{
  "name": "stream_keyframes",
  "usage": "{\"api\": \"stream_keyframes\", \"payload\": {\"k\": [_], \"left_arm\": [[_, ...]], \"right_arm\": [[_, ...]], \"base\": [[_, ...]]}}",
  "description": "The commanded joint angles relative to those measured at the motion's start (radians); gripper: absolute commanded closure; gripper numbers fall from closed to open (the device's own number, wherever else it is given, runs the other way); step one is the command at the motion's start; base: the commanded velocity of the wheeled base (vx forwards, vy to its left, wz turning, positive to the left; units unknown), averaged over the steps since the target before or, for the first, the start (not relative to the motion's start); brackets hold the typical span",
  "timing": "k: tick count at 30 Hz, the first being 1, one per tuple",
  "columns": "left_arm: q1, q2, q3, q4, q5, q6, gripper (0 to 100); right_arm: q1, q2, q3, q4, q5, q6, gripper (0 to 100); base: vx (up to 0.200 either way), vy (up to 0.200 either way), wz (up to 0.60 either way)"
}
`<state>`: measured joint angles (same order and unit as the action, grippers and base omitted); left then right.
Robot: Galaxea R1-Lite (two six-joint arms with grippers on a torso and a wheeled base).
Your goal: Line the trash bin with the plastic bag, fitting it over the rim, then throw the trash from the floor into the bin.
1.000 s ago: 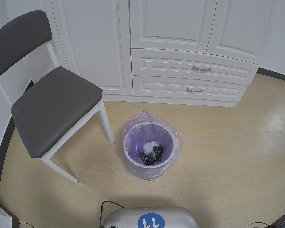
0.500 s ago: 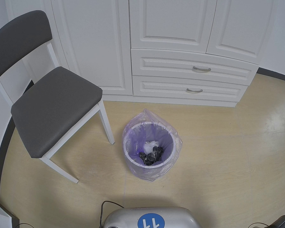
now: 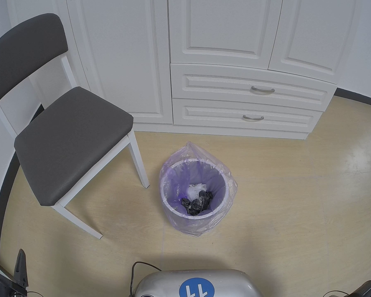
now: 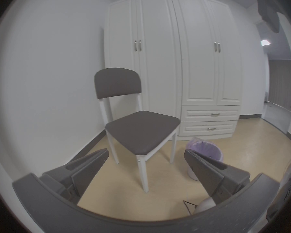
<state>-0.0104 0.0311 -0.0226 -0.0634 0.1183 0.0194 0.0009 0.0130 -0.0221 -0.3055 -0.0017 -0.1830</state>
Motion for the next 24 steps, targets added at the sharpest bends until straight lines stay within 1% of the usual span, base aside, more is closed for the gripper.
{"api": "stream_keyframes", "payload": {"k": [1,5,7,9,11,14,17,21,22,23,24], "left_arm": [[0.01,-0.031,0.019,0.004,0.026,-0.001,0],[0.01,-0.031,0.021,0.013,0.034,0.004,0],[0.01,-0.031,0.021,0.014,0.02,0.004,0],[0.01,-0.031,0.023,0.013,0.018,0.005,0],[0.012,-0.031,0.023,0.011,0.018,0.008,0],[0.01,-0.031,0.023,0.011,0.015,0.007,0],[0.01,-0.031,0.023,0.013,-0.005,0.007,0],[0.01,-0.031,0.023,0.014,-0.075,0.007,0],[0.012,-0.031,0.023,0.051,-0.121,0.01,0],[0.012,-0.031,0.023,0.051,-0.121,0.01,0],[0.012,-0.031,0.013,0.099,-0.155,0.007,0]], "right_arm": [[0.001,-0.013,0.022,0.009,0.0,0.0,0],[0.001,-0.013,0.022,0.026,-0.006,0.017,0],[0.001,-0.013,0.022,0.023,-0.008,0.031,0],[0.001,-0.013,0.022,0.013,-0.038,0.076,0],[0.001,-0.013,0.022,0.013,-0.067,0.085,0],[0.001,-0.013,0.022,0.014,-0.075,0.094,0],[0.001,-0.013,0.022,0.032,-0.075,0.122,0],[0.001,-0.013,0.022,0.106,-0.075,0.148,0],[0.001,-0.013,0.022,0.134,-0.075,0.151,0],[0.001,-0.013,0.022,0.134,-0.075,0.151,0],[0.001,-0.013,0.022,0.187,-0.077,0.152,0]], "base": [[0.0,0.0,0.0],[0.0,0.0,0.0],[0.0,0.0,0.0],[0.0,0.0,0.0],[0.0,0.0,0.0],[0.0,0.0,0.0],[0.0,0.0,0.0],[0.0,0.0,0.0],[0.0,0.0,0.0],[0.0,0.0,0.0],[0.0,0.0,0.0]]}}
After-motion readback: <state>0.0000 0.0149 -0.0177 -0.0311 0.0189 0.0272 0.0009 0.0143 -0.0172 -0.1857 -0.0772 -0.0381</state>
